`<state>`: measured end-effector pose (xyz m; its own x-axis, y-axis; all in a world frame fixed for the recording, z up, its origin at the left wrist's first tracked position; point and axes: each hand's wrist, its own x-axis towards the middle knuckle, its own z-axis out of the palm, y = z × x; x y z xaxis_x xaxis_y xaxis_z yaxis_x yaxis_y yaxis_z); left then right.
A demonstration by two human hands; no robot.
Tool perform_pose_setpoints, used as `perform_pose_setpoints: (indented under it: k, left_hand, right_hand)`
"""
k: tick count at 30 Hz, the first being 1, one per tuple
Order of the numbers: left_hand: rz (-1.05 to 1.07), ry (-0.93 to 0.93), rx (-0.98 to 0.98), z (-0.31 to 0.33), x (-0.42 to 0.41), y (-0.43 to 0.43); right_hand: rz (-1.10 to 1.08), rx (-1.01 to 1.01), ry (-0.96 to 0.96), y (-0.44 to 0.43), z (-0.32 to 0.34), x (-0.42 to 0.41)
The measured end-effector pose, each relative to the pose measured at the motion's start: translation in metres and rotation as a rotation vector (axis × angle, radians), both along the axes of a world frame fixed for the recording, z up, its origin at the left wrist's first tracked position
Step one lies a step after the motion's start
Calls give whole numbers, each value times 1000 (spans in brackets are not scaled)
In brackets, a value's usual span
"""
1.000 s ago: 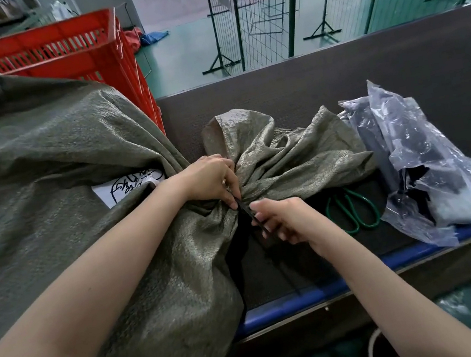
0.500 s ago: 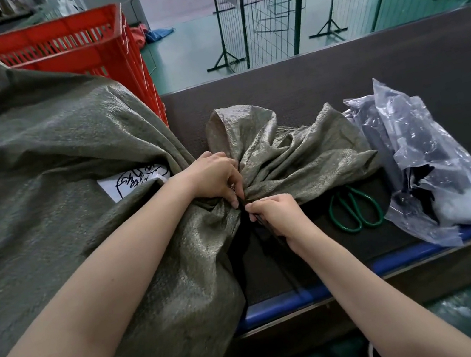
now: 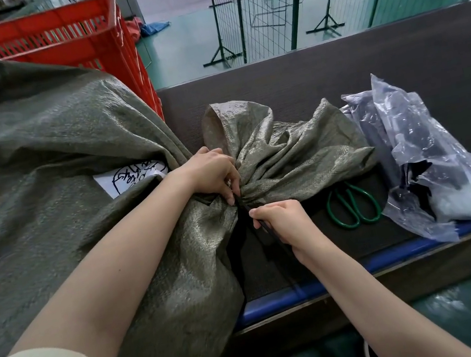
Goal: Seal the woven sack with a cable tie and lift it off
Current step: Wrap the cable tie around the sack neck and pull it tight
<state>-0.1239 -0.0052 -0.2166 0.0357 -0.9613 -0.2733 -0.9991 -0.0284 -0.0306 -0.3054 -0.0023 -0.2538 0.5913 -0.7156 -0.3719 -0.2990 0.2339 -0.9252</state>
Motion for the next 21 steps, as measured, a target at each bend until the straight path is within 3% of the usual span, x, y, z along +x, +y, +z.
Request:
perform_pose_setpoints:
  k: [21]
  left_hand:
    - [14,-8,49,-2,0,-4]
  right_hand:
    - [31,61,36,0,4,-5]
